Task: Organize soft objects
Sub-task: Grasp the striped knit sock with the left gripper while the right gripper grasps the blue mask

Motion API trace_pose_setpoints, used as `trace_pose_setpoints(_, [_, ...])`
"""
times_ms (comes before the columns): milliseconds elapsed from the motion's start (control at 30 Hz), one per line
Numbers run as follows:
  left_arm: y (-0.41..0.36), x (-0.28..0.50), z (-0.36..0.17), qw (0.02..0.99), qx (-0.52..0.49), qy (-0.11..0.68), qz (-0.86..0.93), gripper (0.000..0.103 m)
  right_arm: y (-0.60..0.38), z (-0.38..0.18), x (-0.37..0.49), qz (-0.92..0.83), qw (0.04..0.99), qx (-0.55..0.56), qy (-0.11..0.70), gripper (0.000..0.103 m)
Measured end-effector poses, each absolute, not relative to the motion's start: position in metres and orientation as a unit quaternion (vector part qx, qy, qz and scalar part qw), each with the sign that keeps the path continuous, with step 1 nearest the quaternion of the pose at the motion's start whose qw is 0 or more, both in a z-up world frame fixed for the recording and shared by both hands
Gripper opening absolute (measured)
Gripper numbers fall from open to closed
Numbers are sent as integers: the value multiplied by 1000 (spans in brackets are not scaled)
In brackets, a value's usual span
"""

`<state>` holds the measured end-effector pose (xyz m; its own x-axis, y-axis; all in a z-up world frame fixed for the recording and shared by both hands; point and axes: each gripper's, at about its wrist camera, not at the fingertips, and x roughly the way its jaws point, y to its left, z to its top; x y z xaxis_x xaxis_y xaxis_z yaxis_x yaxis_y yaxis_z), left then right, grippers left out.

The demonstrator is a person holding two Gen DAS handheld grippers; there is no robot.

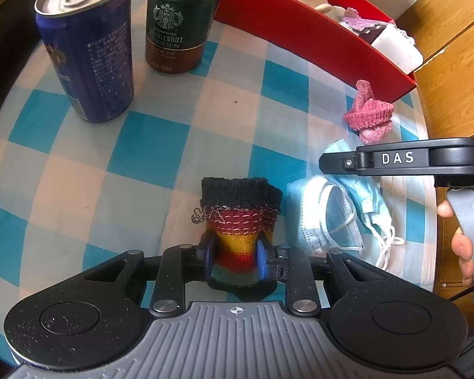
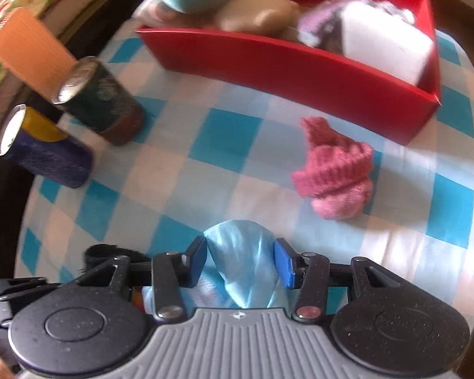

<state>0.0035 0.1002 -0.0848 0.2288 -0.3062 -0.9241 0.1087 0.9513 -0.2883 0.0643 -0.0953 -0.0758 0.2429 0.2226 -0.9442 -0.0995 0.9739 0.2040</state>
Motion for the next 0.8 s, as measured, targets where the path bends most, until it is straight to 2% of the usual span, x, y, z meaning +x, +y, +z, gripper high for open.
trace_pose_setpoints(267, [87,1,-85,791,-43,596,-134,31,-108,-76,54,91,791,24,605,8])
trace_pose_setpoints(433, [76,-4,-85,798,-7,586,-137,34,-111,-76,45,87,794,6,601,6])
trace_pose_setpoints(533, [71,-7,-86,800,-5,582,-143,49,-111,-77,40,83,795,-1,601,6])
trace_pose_setpoints(600, [67,-9,-86,803,1,579,-144,54,-111,-79,37,82,797,-11,599,10])
trace_pose_setpoints(667, [64,-10,-86,810,10,571,-136,54,-112,-79,34,84,794,-4,602,28])
trace_pose_setpoints(733, [64,-12,-86,815,18,565,-130,53,-113,-79,32,83,793,-14,603,40])
trace_pose_setpoints(800, [70,-13,-86,818,11,563,-120,45,-115,-80,29,80,795,-22,601,40])
